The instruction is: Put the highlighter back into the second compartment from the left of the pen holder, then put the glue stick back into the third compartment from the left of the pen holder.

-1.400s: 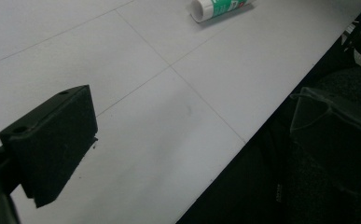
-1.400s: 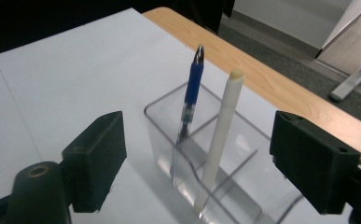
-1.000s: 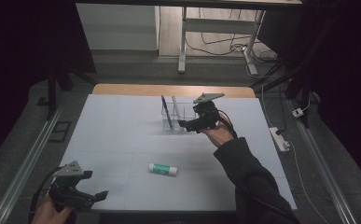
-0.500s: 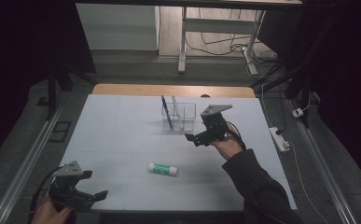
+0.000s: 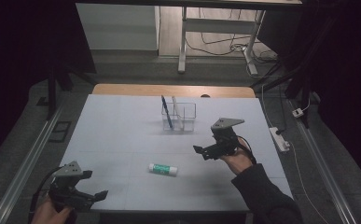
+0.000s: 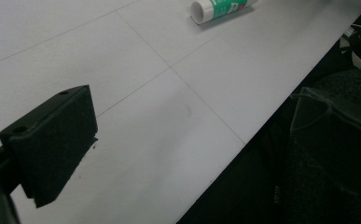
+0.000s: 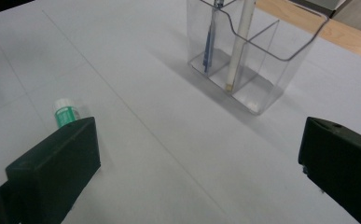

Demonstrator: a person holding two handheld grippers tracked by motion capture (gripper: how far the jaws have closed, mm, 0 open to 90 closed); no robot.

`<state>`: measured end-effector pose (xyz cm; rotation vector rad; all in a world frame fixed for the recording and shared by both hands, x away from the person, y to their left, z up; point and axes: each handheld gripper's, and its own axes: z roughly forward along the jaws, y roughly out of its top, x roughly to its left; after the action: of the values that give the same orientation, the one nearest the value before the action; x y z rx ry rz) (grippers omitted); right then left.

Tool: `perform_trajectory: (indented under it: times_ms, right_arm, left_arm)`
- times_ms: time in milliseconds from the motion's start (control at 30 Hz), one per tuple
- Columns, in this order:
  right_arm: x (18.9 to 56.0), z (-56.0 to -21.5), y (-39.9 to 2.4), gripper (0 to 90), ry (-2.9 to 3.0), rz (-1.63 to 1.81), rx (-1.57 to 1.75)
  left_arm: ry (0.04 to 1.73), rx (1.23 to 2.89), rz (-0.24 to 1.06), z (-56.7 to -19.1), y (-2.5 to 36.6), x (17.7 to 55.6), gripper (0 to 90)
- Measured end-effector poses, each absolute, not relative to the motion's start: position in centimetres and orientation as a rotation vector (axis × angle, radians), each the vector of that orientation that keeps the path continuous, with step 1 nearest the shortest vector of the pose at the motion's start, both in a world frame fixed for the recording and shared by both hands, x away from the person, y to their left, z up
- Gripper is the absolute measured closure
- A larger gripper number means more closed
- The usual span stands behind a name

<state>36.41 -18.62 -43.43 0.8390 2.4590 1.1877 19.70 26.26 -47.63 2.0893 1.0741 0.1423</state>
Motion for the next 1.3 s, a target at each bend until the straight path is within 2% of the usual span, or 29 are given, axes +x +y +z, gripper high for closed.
perform_trajectory:
  times_ms: [833, 1067, 1233, 1300]
  right_arm:
    - [25.5, -45.4, -27.6, 0.0, 2.368, 1.076, 1.118]
    - [24.2, -45.5, -29.4, 0.0, 2.337, 1.111, 1.199]
    - [24.0, -45.5, -29.8, 0.0, 2.329, 1.13, 1.222]
    - [24.1, -45.5, -29.8, 0.0, 2.334, 1.127, 1.221]
  left_arm:
    - [1.069, 2.078, 0.145, -47.5, 26.3, 19.7, 0.0]
    - [1.04, 2.08, 0.139, -47.4, 26.1, 19.8, 0.0]
    - [0.994, 2.103, 0.214, -47.0, 25.7, 20.0, 0.0]
    - [0.976, 2.091, 0.198, -47.0, 25.5, 20.4, 0.0]
